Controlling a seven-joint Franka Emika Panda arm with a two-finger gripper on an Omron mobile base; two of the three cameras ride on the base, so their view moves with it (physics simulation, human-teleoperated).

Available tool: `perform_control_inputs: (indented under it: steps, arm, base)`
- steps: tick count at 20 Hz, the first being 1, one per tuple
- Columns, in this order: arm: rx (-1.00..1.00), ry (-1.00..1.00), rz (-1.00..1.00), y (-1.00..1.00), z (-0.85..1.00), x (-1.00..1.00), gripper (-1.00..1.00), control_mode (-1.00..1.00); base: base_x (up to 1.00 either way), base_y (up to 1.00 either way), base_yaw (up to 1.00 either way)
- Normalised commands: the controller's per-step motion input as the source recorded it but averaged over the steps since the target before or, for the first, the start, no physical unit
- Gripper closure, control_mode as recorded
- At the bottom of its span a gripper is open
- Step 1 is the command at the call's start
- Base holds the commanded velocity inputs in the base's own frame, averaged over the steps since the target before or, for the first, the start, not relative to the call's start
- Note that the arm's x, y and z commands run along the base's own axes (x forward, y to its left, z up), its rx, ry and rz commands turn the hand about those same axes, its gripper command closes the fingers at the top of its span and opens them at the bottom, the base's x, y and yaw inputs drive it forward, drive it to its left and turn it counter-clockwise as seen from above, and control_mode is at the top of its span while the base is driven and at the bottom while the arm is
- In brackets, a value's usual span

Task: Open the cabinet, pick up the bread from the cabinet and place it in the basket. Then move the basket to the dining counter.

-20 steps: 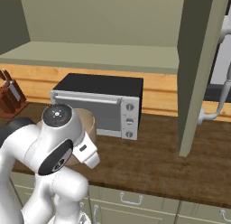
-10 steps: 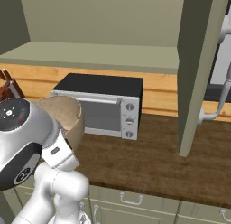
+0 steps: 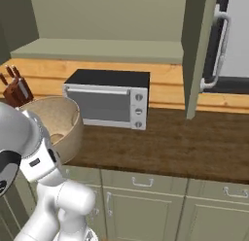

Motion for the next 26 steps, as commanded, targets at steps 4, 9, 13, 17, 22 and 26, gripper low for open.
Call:
perform_control_inputs:
  steps: [4, 9, 13, 17, 22, 26]
  arm:
    - [0.0, 0.0, 0.0, 0.0, 0.0, 0.0, 1.0, 1.0]
    - [0.0, 0.0, 0.0, 0.0, 0.0, 0.0, 1.0, 1.0]
    - [0.0, 0.0, 0.0, 0.0, 0.0, 0.0, 1.0, 1.0]
    - [0.0, 0.0, 0.0, 0.0, 0.0, 0.0, 1.0, 1.0]
    - [0.0, 0.0, 0.0, 0.0, 0.0, 0.0, 1.0, 1.0]
    - [0.0, 0.0, 0.0, 0.0, 0.0, 0.0, 1.0, 1.0]
  base:
    - [-1.0, 0.0, -0.08]
    - [-1.0, -0.23, -0.11]
    - [-0.67, -0.54, -0.19]
    - [-0.21, -0.71, -0.4]
    - [0.0, -0.25, -0.62]
    - [0.0, -0.02, -0.79]
